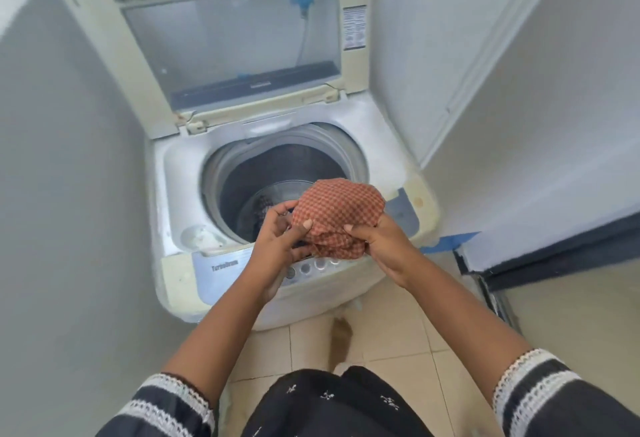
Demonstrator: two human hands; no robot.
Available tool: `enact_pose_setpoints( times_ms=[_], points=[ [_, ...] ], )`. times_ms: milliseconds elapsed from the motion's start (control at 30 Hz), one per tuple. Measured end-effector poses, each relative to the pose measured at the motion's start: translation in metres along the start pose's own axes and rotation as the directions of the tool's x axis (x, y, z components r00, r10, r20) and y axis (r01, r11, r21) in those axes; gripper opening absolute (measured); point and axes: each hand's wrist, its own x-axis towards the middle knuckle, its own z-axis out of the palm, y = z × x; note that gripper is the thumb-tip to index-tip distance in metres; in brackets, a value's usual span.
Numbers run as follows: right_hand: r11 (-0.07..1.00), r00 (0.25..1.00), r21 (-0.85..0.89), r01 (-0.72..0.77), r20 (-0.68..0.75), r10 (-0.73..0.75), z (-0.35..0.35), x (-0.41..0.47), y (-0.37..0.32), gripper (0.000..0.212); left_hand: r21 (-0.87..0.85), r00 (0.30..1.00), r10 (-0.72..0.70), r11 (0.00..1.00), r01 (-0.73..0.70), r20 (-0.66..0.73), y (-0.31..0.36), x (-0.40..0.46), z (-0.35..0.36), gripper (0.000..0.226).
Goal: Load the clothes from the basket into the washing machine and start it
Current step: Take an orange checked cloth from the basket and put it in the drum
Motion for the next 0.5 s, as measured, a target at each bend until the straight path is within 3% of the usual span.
enact_pose_setpoints(
  times_ms=[133, 267, 400, 500],
  points=[
    [0.996, 0.998, -0.081, -0.034, 0.049, 0.038, 0.023, 0.046, -0.015, 0.046, -0.062, 0.995, -0.014, 0.998, 0.008, -0.101, 0.004, 0.028, -0.016, 0.038],
    [0.979, 0.984, -0.162, -0.128, 0.106, 0.146, 0.031, 0.091, -0.025, 0.032, -0.043, 0.979, -0.095, 0.995, 0.089, -0.181, 0.005, 0.061, -0.025, 0.037],
    [0.900, 0.980, -0.419, -0.125, 0.091, 0.178, 0.031, 0.146, -0.033, 0.023, 0.042, 0.953, -0.217, 0.972, 0.230, -0.212, 0.004, 0.104, -0.030, 0.030],
    [0.855, 0.962, -0.481, -0.195, 0.075, 0.262, 0.032, 0.183, -0.033, 0.023, 0.092, 0.914, -0.327, 0.930, 0.356, -0.240, 0.001, 0.137, -0.031, 0.029]
  ],
)
